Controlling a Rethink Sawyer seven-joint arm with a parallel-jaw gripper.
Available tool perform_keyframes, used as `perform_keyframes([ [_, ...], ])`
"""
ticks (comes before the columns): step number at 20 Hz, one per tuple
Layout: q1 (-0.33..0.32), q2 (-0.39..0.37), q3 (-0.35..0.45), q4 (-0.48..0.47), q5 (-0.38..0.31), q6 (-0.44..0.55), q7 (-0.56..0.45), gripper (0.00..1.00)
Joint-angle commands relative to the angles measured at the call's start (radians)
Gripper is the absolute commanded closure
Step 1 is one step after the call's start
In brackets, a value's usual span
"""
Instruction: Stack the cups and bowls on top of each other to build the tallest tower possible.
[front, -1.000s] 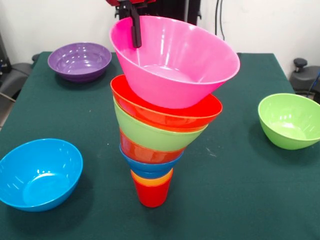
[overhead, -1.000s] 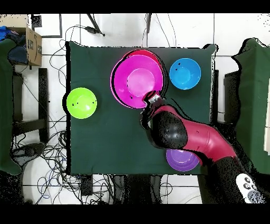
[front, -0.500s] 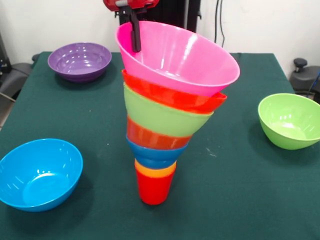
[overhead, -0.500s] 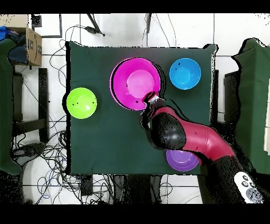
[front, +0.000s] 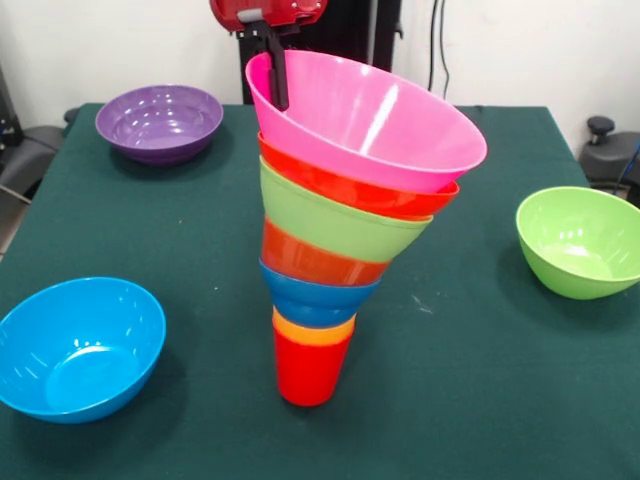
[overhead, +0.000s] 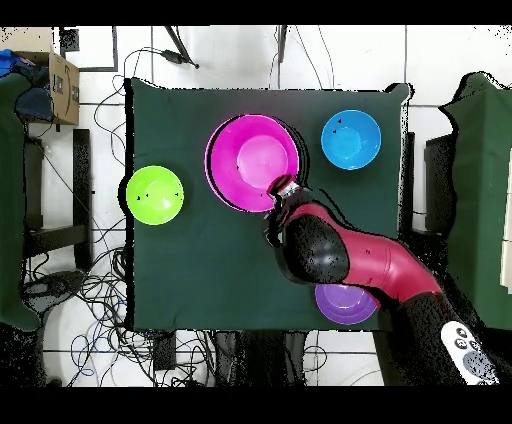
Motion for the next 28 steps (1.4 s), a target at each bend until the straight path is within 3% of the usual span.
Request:
perform_keyframes([
  [1, -0.006, -0.006, 0.083, -0.041, 0.007, 0.095, -0.012, 1.0],
  [16, 0.01, 0.008, 0.062, -0.1, -0.013, 0.137, -0.032, 1.0],
  [28, 0.032, 0.109, 0.016, -0.113, -0.078, 0.024, -0.019, 1.0],
])
